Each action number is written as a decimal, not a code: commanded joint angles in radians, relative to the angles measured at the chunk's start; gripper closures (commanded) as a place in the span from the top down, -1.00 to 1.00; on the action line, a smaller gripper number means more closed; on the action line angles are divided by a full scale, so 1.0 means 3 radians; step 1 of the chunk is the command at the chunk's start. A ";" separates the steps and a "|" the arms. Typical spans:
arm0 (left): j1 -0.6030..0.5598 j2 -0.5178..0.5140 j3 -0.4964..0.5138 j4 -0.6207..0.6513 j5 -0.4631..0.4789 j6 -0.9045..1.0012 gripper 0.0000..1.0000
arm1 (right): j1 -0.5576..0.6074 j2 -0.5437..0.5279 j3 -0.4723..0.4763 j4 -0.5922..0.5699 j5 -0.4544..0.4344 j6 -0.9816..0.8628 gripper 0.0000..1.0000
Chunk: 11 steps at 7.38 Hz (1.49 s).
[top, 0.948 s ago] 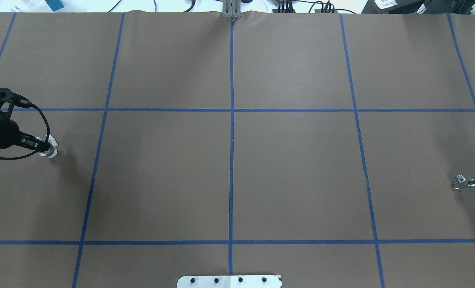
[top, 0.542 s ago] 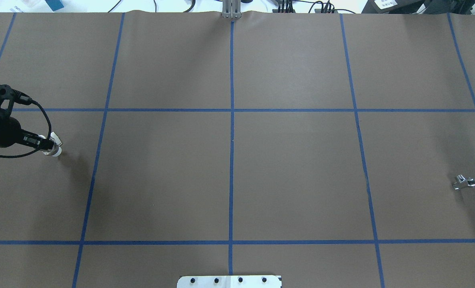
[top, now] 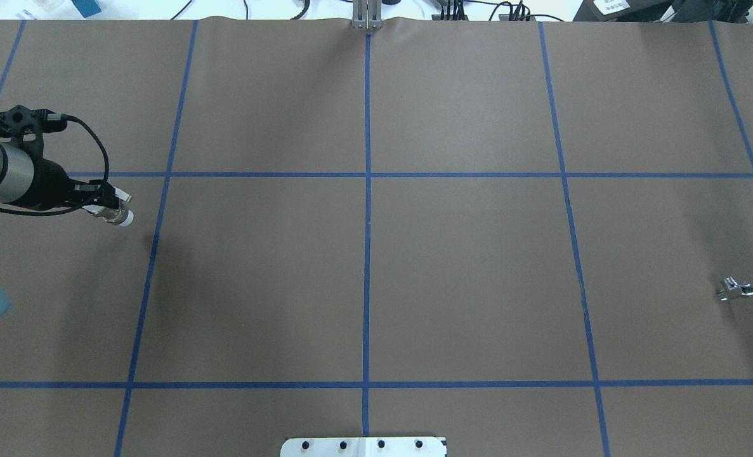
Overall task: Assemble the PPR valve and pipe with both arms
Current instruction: 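Carry the white fitting with the left gripper to the table center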
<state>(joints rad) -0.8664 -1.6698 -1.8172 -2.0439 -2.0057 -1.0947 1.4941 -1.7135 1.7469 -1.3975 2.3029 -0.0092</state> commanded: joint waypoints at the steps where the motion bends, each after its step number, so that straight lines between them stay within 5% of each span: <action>1: 0.0232 -0.0511 -0.0007 0.0546 0.0236 -0.0746 -1.00 | 0.0000 0.0000 -0.0004 0.0000 0.0029 0.0000 0.99; 3: 0.0814 -0.1373 0.0090 0.1445 0.0523 -0.1339 -1.00 | 0.0000 0.0000 -0.0004 -0.0005 0.0024 0.0000 0.99; 6: 0.0996 -0.2443 0.1032 0.1572 0.0544 -0.1730 -1.00 | 0.0000 0.0000 -0.0009 0.0000 0.0024 0.0000 0.99; 9: 0.0996 -0.2875 0.1536 0.1567 0.0544 -0.1730 -1.00 | 0.0000 0.0000 -0.0014 -0.0005 0.0024 0.0000 0.99; 11: 0.1021 -0.2896 0.1558 0.1552 0.0539 -0.1700 -1.00 | -0.0005 0.0005 -0.0014 -0.0005 0.0024 0.0000 0.99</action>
<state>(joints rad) -0.5645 -2.5287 -1.3593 -1.5755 -1.8426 -1.6096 1.4938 -1.7132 1.7429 -1.3989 2.3102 -0.0092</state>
